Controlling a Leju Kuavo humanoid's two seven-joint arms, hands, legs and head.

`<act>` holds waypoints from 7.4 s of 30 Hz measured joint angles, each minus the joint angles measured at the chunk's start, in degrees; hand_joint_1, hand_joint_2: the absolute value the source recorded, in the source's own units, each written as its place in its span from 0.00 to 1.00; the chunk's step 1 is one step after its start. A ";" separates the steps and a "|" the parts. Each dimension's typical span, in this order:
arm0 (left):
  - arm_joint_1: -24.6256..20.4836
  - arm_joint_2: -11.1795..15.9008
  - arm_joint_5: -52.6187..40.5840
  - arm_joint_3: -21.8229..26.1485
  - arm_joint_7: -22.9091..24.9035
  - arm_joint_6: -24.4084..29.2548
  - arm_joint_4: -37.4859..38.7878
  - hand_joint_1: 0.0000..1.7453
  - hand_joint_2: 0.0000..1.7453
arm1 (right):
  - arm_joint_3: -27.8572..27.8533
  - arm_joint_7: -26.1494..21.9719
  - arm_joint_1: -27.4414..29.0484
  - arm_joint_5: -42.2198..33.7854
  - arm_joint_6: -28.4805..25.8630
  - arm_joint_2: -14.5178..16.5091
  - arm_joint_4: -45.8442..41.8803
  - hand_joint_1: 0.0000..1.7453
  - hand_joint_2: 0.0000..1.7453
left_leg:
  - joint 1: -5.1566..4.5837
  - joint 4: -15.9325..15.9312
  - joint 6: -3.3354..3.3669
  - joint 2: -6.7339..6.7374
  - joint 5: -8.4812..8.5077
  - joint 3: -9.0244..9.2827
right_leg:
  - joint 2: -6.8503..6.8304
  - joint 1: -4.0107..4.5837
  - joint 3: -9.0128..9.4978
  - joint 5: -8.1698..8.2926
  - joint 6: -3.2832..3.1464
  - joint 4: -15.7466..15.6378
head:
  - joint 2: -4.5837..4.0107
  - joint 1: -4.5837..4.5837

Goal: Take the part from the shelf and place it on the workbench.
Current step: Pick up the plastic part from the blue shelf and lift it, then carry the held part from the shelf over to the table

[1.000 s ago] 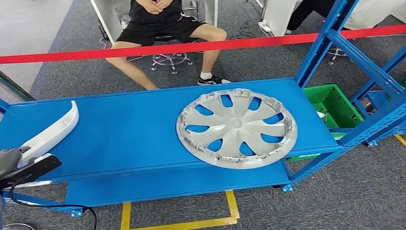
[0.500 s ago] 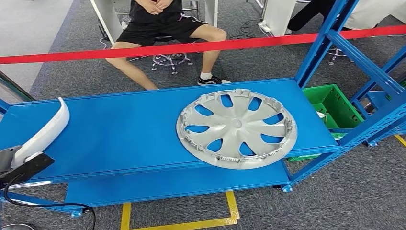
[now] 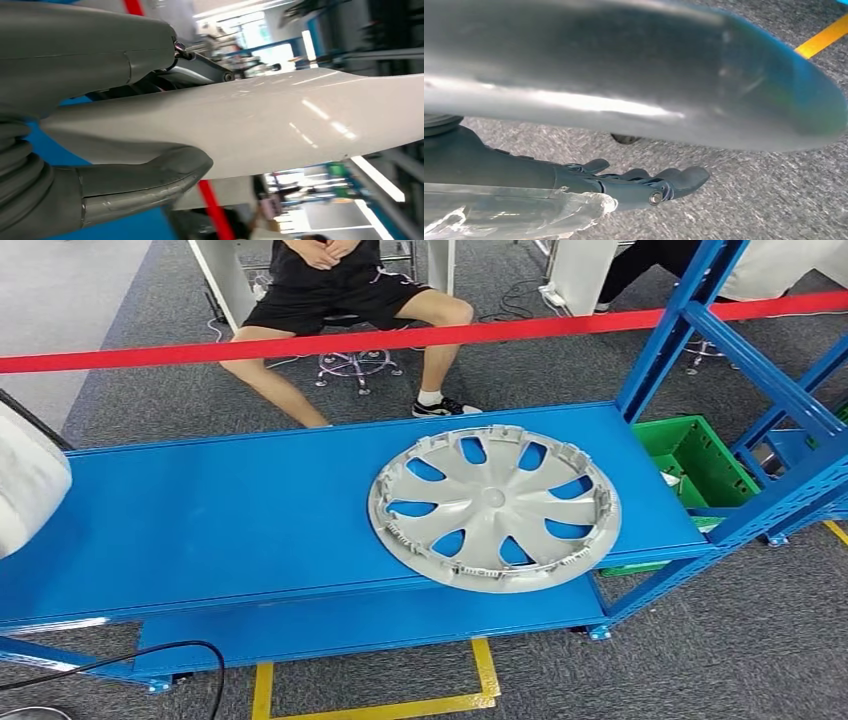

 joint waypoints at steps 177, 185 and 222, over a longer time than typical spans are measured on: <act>6.64 -3.87 7.40 -33.70 -1.45 4.53 -15.86 1.00 1.00 | -3.93 12.64 1.25 31.83 10.50 0.74 -0.42 0.00 0.00 | -1.72 -0.19 3.84 -0.55 -2.80 3.17 | -1.32 2.60 -5.90 -7.54 -1.37 15.65 | 0.00 -0.77; 7.04 -3.83 7.43 -33.91 -0.79 5.06 -15.85 1.00 1.00 | -3.93 12.36 1.13 32.07 10.46 0.64 -0.19 0.00 0.00 | -1.49 0.75 1.81 -4.69 -2.25 1.84 | 1.71 1.96 1.46 -1.10 -2.66 0.63 | 0.00 -0.78; 6.29 -9.84 8.05 -27.37 6.95 6.69 -15.71 1.00 1.00 | -7.16 13.39 -0.25 31.67 3.55 1.96 0.00 0.00 0.00 | -1.61 17.49 0.68 -0.11 -9.57 -6.80 | -1.82 1.95 0.82 -1.08 -3.76 1.08 | 0.00 -1.14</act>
